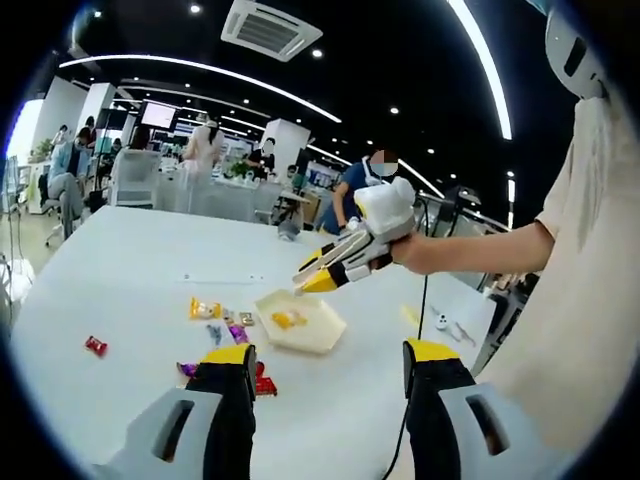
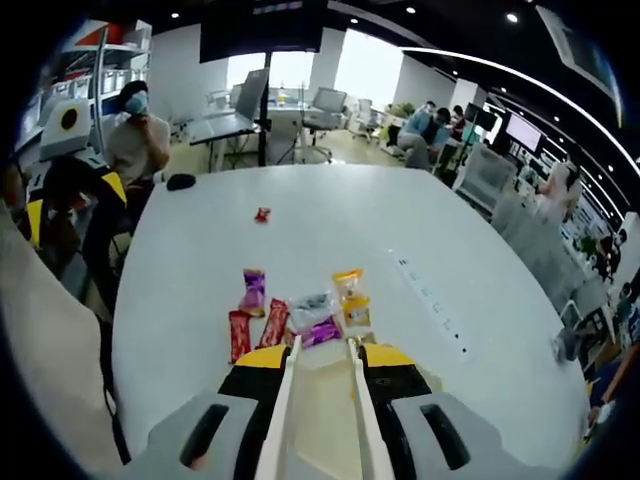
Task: Place the target food into the container with the food tongs after gripping and lifting it, then release it inside without dropping or visibly crushing the food.
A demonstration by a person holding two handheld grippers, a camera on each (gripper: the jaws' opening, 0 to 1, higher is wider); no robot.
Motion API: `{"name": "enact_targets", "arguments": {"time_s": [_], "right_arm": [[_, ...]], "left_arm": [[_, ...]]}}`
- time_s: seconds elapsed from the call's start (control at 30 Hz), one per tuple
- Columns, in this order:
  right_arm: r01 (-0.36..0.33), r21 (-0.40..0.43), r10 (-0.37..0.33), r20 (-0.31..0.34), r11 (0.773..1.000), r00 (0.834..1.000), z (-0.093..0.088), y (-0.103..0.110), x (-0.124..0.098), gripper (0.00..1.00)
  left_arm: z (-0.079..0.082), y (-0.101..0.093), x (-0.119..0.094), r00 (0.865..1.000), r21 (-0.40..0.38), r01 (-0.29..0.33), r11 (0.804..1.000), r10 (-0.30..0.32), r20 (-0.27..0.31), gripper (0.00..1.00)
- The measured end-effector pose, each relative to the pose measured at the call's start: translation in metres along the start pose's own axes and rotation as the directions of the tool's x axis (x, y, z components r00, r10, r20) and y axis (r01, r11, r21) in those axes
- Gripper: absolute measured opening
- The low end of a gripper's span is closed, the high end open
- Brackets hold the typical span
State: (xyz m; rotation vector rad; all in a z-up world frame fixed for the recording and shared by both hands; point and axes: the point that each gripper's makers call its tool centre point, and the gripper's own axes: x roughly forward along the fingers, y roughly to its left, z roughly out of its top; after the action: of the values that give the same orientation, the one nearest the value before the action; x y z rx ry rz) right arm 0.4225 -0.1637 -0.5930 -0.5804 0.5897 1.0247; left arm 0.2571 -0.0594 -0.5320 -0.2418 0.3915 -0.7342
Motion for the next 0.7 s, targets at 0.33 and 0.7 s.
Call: {"name": "enact_targets", "arguments": {"time_s": [0.33,0.7], "right_arm": [[-0.044,-0.013,0.044,-0.025,0.999,0.999,-0.003,0.015,0.014,0.27],[-0.079,-0.021,0.078,-0.049,0.997,0.996,-0.003,0.028,0.027,0.27]], "left_arm": [[-0.005,0.011,-0.006,1.0,-0.023,-0.025,0.999,0.025,0.007,0.59],[-0.008,0.018,-0.008,0.999,-0.044,-0.036,0.998,0.037,0.018,0.59]]}}
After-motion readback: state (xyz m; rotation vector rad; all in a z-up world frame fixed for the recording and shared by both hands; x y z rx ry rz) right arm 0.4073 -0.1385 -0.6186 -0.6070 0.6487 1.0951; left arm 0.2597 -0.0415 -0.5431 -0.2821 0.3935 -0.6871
